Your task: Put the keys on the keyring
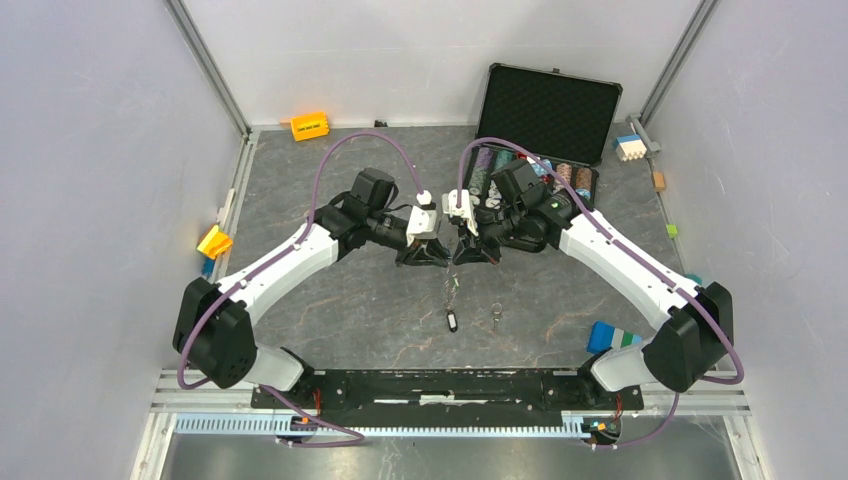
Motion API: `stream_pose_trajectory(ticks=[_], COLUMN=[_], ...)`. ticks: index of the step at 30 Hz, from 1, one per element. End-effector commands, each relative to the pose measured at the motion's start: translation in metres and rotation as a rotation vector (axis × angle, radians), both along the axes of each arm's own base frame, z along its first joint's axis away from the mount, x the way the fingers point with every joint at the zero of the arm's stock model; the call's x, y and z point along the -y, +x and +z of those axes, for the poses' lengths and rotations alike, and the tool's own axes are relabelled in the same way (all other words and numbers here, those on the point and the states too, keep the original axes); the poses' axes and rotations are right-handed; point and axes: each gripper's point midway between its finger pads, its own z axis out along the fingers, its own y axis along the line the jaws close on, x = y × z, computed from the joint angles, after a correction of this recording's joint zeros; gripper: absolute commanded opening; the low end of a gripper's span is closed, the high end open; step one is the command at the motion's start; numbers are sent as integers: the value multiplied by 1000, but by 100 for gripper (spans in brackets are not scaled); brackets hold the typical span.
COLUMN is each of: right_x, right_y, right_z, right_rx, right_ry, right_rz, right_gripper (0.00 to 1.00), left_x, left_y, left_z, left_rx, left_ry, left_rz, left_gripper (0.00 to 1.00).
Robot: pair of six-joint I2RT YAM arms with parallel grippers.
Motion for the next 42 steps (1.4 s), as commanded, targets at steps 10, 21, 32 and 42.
stream_pose_trajectory(ticks=[10,21,32,42], right_x=[-10,-13,-13,11], right_y=[-1,-3,-5,6], right_z=[9,9,7,17], right_rx=[19,13,1,-6], right_ry=[13,37,41,113], right_rz=[23,21,21,-22], right_gripper=[0,0,0,44], left_x=[12,8,7,-7], left_y=[-1,-5,-8,-3], left_z=[15,13,14,30], left_rx=[75,99,68,-7], left_ry=[-61,-86,-94,-169], left_rz=[-21,-13,2,61], left_gripper=[23,19,2,2])
